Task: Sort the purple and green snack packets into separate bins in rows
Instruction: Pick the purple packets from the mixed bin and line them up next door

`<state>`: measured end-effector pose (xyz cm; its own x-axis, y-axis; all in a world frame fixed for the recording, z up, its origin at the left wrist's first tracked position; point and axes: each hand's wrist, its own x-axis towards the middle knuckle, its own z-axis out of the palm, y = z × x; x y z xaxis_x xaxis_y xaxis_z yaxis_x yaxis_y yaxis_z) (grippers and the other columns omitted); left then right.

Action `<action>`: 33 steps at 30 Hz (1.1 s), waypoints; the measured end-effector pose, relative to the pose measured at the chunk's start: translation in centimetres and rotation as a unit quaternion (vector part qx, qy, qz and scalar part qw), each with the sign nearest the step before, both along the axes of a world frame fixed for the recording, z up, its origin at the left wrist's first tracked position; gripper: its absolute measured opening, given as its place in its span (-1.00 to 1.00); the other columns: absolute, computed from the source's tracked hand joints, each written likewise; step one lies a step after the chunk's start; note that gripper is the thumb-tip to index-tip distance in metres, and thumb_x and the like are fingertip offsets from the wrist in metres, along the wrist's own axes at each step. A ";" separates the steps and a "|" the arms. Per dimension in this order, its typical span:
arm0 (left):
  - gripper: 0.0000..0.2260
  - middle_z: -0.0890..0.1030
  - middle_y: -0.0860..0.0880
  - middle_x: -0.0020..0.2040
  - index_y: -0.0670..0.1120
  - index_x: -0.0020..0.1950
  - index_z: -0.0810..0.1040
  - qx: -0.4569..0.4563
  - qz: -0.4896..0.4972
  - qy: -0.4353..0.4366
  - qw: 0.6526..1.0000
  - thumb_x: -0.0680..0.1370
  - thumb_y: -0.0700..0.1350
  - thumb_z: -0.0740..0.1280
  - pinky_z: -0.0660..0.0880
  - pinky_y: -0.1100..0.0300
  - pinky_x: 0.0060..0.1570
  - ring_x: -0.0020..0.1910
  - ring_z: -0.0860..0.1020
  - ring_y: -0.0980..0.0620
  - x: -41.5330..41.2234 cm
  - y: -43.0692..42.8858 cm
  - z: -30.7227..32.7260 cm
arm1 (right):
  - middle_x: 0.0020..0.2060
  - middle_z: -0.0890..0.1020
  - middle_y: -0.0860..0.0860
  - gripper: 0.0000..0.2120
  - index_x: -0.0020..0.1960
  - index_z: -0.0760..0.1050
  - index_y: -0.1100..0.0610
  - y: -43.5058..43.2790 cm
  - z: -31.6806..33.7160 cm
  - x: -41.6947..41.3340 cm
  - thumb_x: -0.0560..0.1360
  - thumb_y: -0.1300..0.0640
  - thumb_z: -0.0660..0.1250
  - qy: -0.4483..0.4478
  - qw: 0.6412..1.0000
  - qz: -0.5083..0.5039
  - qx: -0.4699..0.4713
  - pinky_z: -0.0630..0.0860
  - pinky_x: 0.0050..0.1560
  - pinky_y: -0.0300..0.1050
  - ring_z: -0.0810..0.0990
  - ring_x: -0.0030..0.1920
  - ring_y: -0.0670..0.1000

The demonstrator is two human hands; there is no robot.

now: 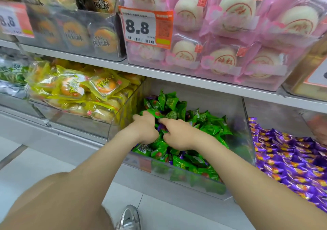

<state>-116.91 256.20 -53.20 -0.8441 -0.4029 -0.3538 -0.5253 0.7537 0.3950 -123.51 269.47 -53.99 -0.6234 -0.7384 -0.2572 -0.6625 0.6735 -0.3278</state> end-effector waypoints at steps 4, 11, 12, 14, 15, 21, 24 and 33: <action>-0.41 0.49 -0.20 0.27 -0.18 0.38 0.35 0.063 0.039 0.060 0.995 0.48 -0.10 0.57 0.53 0.10 -0.19 0.03 0.56 -0.08 0.5 -1.0 -0.2 | 0.05 0.65 0.06 -0.54 0.40 0.45 0.11 0.3 -0.3 -0.5 0.57 -0.03 0.42 -0.003 0.998 -0.018 -0.054 0.57 0.17 0.09 0.60 0.14 0.12; -0.25 0.50 -0.06 0.18 0.04 0.39 0.42 0.190 0.060 0.135 0.971 0.26 -0.13 0.65 0.64 -0.09 0.12 0.09 0.63 -0.07 0.9 -0.8 0.7 | -0.07 0.64 -0.04 -0.63 0.30 0.58 0.09 1.1 0.6 -0.5 0.50 0.11 0.45 -0.013 0.995 -0.038 -0.088 0.60 0.09 -0.02 0.56 0.00 0.02; -0.33 0.50 -0.05 0.18 0.04 0.39 0.40 0.185 0.062 0.130 0.972 0.36 -0.12 0.62 0.63 -0.04 0.12 0.09 0.60 -0.05 0.9 -0.8 0.6 | -0.09 0.65 -0.05 -0.71 0.21 0.65 0.04 1.3 0.7 -0.4 0.49 0.12 0.44 -0.018 0.995 -0.039 -0.089 0.59 0.11 -0.02 0.56 -0.01 0.01; -0.47 0.49 -0.05 0.20 0.04 0.40 0.38 0.163 0.063 0.123 0.977 0.50 -0.19 0.49 0.62 -0.04 0.08 0.05 0.59 -0.01 0.9 -0.8 0.3 | -0.14 0.68 -0.06 -0.85 0.01 0.70 -0.02 1.7 0.4 0.0 0.50 0.11 0.39 -0.020 0.997 -0.032 -0.070 0.57 0.21 0.05 0.57 -0.03 0.00; -0.49 0.47 -0.08 0.23 0.05 0.40 0.37 0.154 0.055 0.121 0.979 0.52 -0.25 0.42 0.63 -0.04 0.01 0.02 0.59 0.00 0.8 -0.8 0.3 | -0.12 0.68 -0.05 -0.87 -0.01 0.67 -0.03 1.8 0.3 0.3 0.51 0.09 0.36 -0.015 0.998 -0.029 -0.058 0.54 0.27 0.09 0.58 0.01 0.04; -0.36 0.40 -0.06 0.26 0.10 0.46 0.25 0.137 -0.042 0.078 0.987 0.52 -0.40 0.32 0.54 0.10 -0.19 0.00 0.56 -0.03 1.1 -1.3 1.5 | 0.14 0.61 -0.03 -0.62 0.42 0.41 -0.02 2.1 0.6 0.8 0.64 -0.11 0.25 -0.005 1.000 -0.004 0.009 0.27 0.38 0.13 0.52 0.25 0.16; -0.49 0.48 -0.09 0.25 0.03 0.44 0.26 0.080 -0.056 0.091 0.991 0.57 -0.29 0.35 0.59 0.08 -0.16 0.03 0.58 -0.01 2.0 -2.2 1.9 | 0.13 0.64 -0.11 -0.47 0.42 0.44 -0.12 2.4 0.8 0.3 0.57 -0.37 0.30 -0.028 1.000 -0.012 -0.001 0.27 0.35 0.16 0.52 0.26 0.06; -0.39 0.53 -0.05 0.25 0.11 0.52 0.27 -0.043 -0.188 -0.091 0.977 0.54 -0.34 0.22 0.52 0.04 -0.19 -0.02 0.63 -0.11 5.2 -1.9 4.7 | 0.05 0.63 -0.14 -0.80 0.21 0.51 -0.24 1.5 1.1 1.6 0.60 -0.18 0.30 -0.035 0.999 0.021 0.006 0.17 0.43 0.32 0.54 0.16 0.07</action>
